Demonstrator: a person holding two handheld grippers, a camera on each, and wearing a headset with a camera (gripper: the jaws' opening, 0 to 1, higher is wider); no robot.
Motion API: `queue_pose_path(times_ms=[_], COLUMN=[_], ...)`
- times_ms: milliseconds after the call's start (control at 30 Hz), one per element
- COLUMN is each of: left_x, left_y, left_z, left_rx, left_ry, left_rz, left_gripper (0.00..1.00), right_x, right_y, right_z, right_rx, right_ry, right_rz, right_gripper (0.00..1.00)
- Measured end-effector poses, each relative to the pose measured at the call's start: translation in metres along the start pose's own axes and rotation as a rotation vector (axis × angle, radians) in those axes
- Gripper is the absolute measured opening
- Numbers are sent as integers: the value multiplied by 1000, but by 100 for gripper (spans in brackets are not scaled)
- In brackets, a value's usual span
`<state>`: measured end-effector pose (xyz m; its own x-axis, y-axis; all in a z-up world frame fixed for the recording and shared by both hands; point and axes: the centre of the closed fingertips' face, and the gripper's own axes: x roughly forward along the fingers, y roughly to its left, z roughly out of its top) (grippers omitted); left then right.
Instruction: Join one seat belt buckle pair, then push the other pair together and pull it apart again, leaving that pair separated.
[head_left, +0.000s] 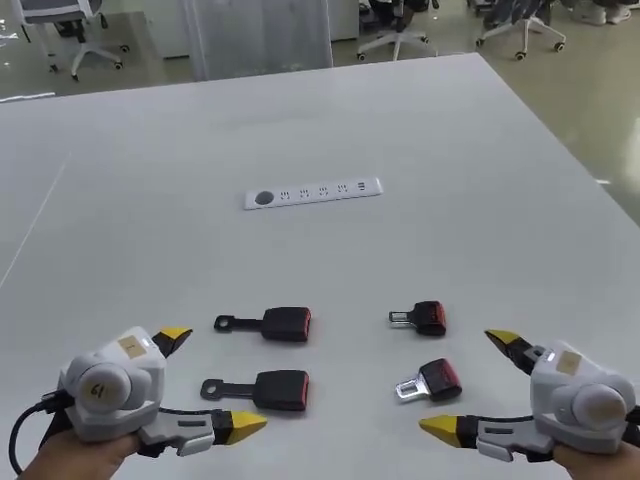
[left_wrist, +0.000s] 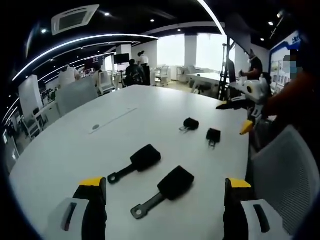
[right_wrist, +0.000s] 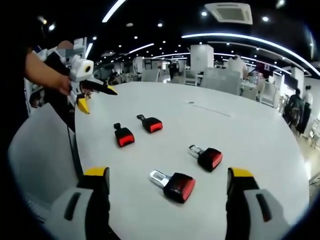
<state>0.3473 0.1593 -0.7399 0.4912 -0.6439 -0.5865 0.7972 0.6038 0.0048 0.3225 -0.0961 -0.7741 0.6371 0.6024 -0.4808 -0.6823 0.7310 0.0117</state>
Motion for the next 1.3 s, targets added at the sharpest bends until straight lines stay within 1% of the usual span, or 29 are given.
queue_pose_path(times_ms=[333,533,633,733,800,900,967,1133,1300], left_x=[6,10,13,17,17,21,23,27,34], left_y=[-2,-3,-4,-4,-5,-5,-5,-4,-5], left_z=[-2,-4,-3,-5,-4,-6,-7,-8,-12], left_rx=[25,46,53,63,69,77,83,92,110], left_ry=[21,36,40,52,54,65,70,79,96], left_rz=[-29,-49,-61,-74,-84,-101,-108,-126,-151], left_gripper=[100,99,97,97,96,94,94,93,91], right_x=[3,6,9,10,12,15,16,20,24], right_y=[0,0,0,1,2,5,6,6,4], right_z=[-2,-4,-7,-8,-9,-12,-14,-16,-17], right_rx=[-21,-37,-44,-51,-43,-59,-66,-77,-92], right_ry=[19,40,55,68,77,96,112,128,147], right_rz=[33,59,83,99,122,149,161,192,214], right_gripper=[97,97,96,95,94,92,91,90,88])
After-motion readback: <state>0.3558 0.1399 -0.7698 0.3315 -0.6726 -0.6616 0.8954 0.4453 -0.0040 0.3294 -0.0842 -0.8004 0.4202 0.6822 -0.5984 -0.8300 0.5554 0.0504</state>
